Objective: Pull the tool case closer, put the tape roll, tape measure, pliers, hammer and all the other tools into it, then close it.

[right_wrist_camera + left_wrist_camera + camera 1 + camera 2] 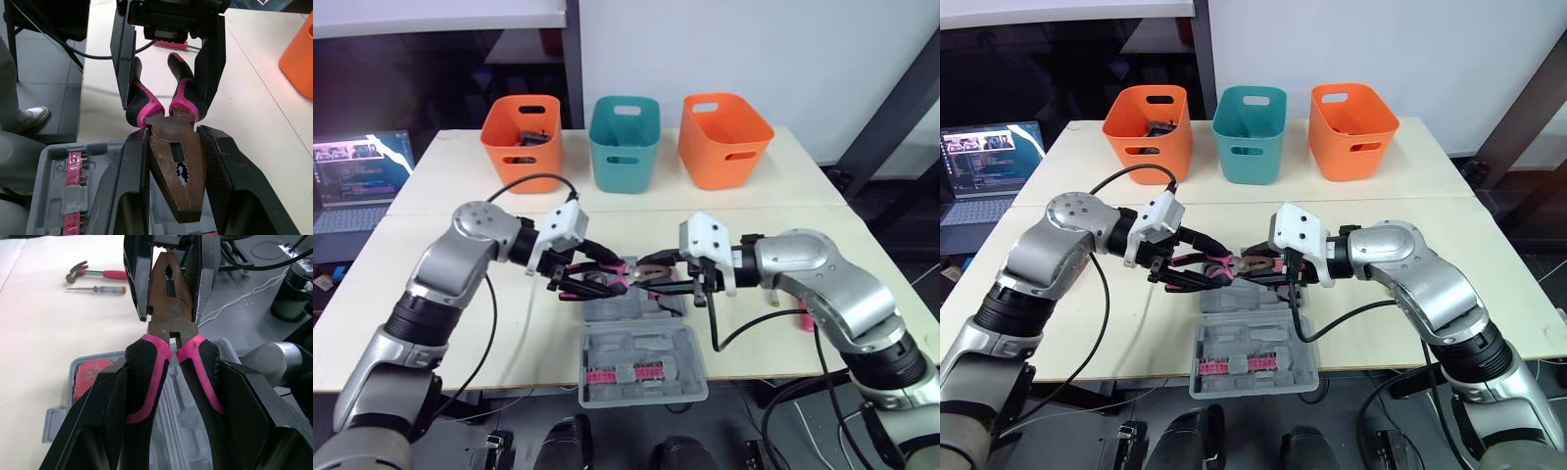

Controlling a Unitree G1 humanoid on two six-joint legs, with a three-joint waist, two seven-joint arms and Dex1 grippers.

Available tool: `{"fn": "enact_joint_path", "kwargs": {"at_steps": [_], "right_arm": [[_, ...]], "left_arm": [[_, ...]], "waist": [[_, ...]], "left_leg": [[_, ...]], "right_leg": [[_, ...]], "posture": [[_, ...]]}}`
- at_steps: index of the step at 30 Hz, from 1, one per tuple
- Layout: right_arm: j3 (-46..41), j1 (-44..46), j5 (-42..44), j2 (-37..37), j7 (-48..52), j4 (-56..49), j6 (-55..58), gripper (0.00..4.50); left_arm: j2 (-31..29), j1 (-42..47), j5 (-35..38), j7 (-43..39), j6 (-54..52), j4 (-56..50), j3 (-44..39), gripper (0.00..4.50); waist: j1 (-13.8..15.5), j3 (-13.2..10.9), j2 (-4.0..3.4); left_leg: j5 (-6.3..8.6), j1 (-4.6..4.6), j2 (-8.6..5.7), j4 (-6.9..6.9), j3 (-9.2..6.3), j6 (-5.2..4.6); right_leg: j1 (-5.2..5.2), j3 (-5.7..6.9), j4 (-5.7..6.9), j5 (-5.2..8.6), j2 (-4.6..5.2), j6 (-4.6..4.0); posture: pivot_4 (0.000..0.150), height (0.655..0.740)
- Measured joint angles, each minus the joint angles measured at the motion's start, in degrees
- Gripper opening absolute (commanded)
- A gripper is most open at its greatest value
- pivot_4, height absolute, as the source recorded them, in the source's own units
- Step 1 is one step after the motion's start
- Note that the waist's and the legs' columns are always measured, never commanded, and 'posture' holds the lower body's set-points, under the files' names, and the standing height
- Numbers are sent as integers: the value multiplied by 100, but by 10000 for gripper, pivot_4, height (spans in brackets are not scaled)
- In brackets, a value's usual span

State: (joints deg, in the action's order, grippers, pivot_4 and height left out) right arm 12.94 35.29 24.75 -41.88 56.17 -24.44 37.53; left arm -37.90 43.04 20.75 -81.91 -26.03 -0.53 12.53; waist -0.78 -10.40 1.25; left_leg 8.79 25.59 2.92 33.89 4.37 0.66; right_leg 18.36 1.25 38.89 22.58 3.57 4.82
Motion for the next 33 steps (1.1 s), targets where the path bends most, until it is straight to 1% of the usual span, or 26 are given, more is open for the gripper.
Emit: {"fn": "enact_joint_path", "kwargs": {"at_steps": [2,4,9,11,16,19,25,29,33], "right_arm": [[0,-6,-18,-1,-7,28,-1,9725],[-4,-12,-24,-4,1,88,-11,9725],[-33,-10,-131,-103,153,436,-191,9725],[-32,36,-215,-141,302,732,-380,9725],[-5,213,-406,-206,540,1207,-682,9725],[124,461,-710,-208,957,1923,-1241,9725],[497,516,-1200,27,1407,2803,-1963,9725],[674,465,-1378,232,1569,3149,-2204,9725],[870,404,-1605,389,1670,3477,-2453,9725]], "left_arm": [[-11,0,80,14,-66,35,-48,45000],[-39,0,123,29,-78,43,-131,45000],[-466,-36,162,101,-115,103,-555,45000],[-722,-281,252,183,-195,31,-802,45000],[-891,-779,346,353,-330,-88,-1069,45000],[-1146,-1591,439,671,-562,-430,-1495,45000],[-1278,-2791,633,1113,-699,-990,-2224,45000],[-1279,-3349,816,1324,-852,-1305,-2517,45000],[-1279,-3708,818,1500,-847,-1417,-2564,45000]], "waist": [[-1,0,0],[-2,0,0],[-17,0,-1],[-28,-1,-1],[-22,-2,-3],[-27,-2,-2],[-34,-3,-4],[-26,-3,-4],[-21,-3,-4]], "left_leg": [[0,0,0,0,0,0],[0,0,0,0,1,0],[0,-1,2,0,5,0],[0,-4,2,0,12,0],[1,-4,2,1,15,-1],[2,-4,4,0,17,-2],[2,-7,5,-1,21,-2],[3,-8,5,0,21,-1],[4,-11,4,1,21,-1]], "right_leg": [[1,-2,2,0,0,0],[2,-3,3,0,0,0],[8,-9,8,0,-1,0],[9,-22,8,0,-1,0],[11,-27,10,1,0,1],[14,-30,12,1,0,0],[16,-34,18,1,2,0],[15,-34,19,1,2,0],[11,-34,19,0,4,0]], "posture": [[1500,7400],[1500,7400],[1500,7400],[1500,7400],[1500,7400],[1500,7400],[1500,7400],[1500,7400],[1500,7400]]}}
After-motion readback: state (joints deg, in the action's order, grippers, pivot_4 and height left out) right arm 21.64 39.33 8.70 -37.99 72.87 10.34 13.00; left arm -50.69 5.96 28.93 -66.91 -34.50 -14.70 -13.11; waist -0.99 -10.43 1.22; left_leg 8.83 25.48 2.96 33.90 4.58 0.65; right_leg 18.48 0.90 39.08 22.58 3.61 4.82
